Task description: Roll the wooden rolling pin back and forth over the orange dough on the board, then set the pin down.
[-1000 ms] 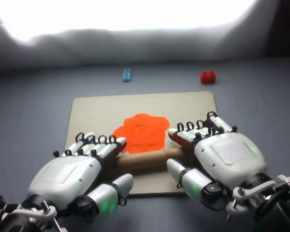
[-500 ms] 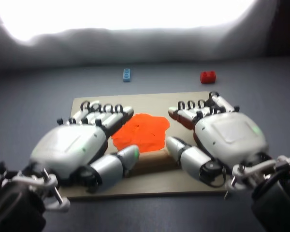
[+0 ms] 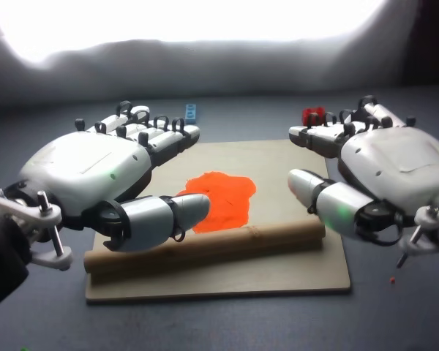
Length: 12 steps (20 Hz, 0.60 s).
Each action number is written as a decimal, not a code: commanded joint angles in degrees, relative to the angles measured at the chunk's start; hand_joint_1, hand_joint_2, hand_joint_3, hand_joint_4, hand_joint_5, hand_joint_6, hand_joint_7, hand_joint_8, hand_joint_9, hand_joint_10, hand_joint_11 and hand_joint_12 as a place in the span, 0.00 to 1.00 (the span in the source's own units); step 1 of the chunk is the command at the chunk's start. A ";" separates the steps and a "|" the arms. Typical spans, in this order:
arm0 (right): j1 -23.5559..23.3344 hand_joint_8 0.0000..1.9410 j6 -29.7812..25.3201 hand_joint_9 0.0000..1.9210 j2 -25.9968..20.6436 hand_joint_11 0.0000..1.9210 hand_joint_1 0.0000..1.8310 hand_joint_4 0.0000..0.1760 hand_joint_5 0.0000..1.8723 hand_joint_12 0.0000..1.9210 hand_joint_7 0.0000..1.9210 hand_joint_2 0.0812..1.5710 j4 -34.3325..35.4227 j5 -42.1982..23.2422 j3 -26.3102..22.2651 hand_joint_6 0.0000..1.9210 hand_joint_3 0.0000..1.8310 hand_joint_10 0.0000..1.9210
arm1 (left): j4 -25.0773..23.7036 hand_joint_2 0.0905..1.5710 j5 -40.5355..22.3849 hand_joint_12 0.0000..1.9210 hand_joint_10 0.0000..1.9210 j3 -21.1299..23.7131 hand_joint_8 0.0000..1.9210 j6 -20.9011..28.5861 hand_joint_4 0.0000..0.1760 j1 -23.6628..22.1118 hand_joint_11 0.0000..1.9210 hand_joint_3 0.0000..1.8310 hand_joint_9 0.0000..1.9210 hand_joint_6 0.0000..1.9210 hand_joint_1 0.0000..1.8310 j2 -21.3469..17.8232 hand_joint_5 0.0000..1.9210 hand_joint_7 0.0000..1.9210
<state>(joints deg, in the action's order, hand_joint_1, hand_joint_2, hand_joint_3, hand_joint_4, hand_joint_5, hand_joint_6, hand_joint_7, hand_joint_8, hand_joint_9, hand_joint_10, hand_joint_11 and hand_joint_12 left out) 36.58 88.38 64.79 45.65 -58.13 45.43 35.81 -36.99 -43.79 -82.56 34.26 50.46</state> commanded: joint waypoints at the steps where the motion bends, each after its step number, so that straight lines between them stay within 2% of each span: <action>1: -1.15 0.02 -0.41 0.28 -0.86 0.00 0.01 0.00 0.29 0.61 0.31 0.89 -4.53 -4.69 -0.49 0.03 0.00 0.02 | -2.05 0.85 -1.78 0.29 0.01 0.36 0.01 -0.38 0.00 -1.25 0.00 0.00 0.16 0.01 0.00 -0.83 0.15 0.18; 2: -1.55 0.03 -0.42 0.32 -1.88 0.00 0.05 0.00 0.33 0.68 0.36 0.88 -4.53 -4.17 -0.88 0.04 0.00 0.03 | -2.05 0.86 -0.36 0.48 0.04 0.63 0.02 -0.72 0.00 -2.26 0.00 0.00 0.22 0.02 0.00 -1.39 0.19 0.23; 3: -2.44 0.03 -0.58 0.35 -3.31 0.01 0.09 0.00 0.36 0.72 0.39 0.87 -4.53 -2.63 -1.29 0.04 0.00 0.05 | -2.05 0.87 2.19 0.58 0.06 0.96 0.03 -1.60 0.00 -4.11 0.00 0.00 0.24 0.02 0.00 -2.21 0.21 0.26; 4: -3.17 0.05 -1.11 0.37 -4.28 0.06 0.15 0.00 0.39 0.73 0.44 0.86 -4.53 -1.05 -1.51 0.07 0.01 0.16 | -2.05 0.88 4.45 0.69 0.28 1.13 0.05 -2.68 0.00 -6.11 0.00 0.00 0.19 0.02 0.00 -2.82 0.24 0.29; 5: -3.98 0.07 -1.99 0.35 -5.60 0.08 0.18 0.00 0.41 0.75 0.47 0.85 -4.53 0.79 -1.74 0.10 0.00 0.32 | -2.05 0.89 6.61 0.77 0.46 1.13 0.07 -3.56 0.00 -8.08 0.00 0.00 0.14 0.02 0.00 -3.15 0.26 0.32; 6: -4.50 0.15 -3.19 0.34 -6.53 0.13 0.21 0.00 0.41 0.76 0.47 0.85 -4.53 1.65 -1.91 0.20 0.00 0.44 | -2.04 0.90 8.64 0.83 0.59 1.02 0.25 -4.57 0.00 -10.12 0.00 0.00 0.11 0.06 0.00 -3.27 0.28 0.27; 7: -4.87 0.31 -4.33 0.33 -7.13 0.16 0.21 0.00 0.38 0.79 0.43 0.86 -4.54 1.59 -1.99 0.35 0.00 0.54 | -2.03 0.91 10.75 0.89 0.68 0.94 0.47 -5.83 0.00 -12.24 0.00 0.00 0.10 0.21 0.00 -3.38 0.25 0.21; 8: -5.20 0.42 -6.89 0.32 -7.70 0.18 0.22 0.00 0.36 0.81 0.40 0.86 -5.03 1.52 -2.10 0.43 0.00 0.60 | -2.03 0.92 13.15 0.91 0.73 0.88 0.59 -6.67 0.00 -14.52 0.00 0.00 0.10 0.38 0.00 -3.49 0.20 0.17; 9: -5.22 0.50 -8.42 0.31 -8.03 0.18 0.22 0.00 0.35 0.86 0.38 0.86 -6.24 1.53 -2.09 0.49 0.00 0.66 | -2.02 0.92 14.42 0.95 0.77 0.88 0.67 -7.24 0.00 -15.90 0.01 0.00 0.12 0.51 0.00 -3.54 0.19 0.18; 10: -5.07 0.58 -9.99 0.29 -8.54 0.17 0.21 0.00 0.32 0.92 0.36 0.87 -8.55 1.54 -2.07 0.56 0.00 0.73 | -2.01 0.94 15.58 0.99 0.84 0.88 0.73 -7.40 0.00 -17.05 0.03 0.00 0.11 0.61 0.00 -3.53 0.19 0.18; 11: -4.87 0.64 -11.38 0.27 -8.97 0.16 0.18 0.00 0.31 0.97 0.34 0.88 -11.27 1.42 -2.09 0.61 0.00 0.78 | -1.70 0.95 15.96 1.00 0.90 1.07 0.80 -7.40 0.00 -17.92 0.05 0.00 0.12 0.67 0.00 -3.57 0.20 0.19; 12: -4.91 0.66 -12.34 0.27 -9.18 0.16 0.16 0.00 0.31 0.99 0.33 0.90 -12.43 1.41 -2.09 0.63 0.00 0.81 | -1.33 0.96 15.93 1.00 0.91 1.42 0.82 -7.40 0.00 -18.54 0.07 0.00 0.15 0.69 0.00 -3.82 0.22 0.20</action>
<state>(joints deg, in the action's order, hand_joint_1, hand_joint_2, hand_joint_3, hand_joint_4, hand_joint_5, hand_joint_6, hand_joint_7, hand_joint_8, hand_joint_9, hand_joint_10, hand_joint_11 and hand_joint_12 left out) 32.29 76.25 55.88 35.44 -51.31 43.53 35.33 -16.21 -42.59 -89.82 16.64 47.27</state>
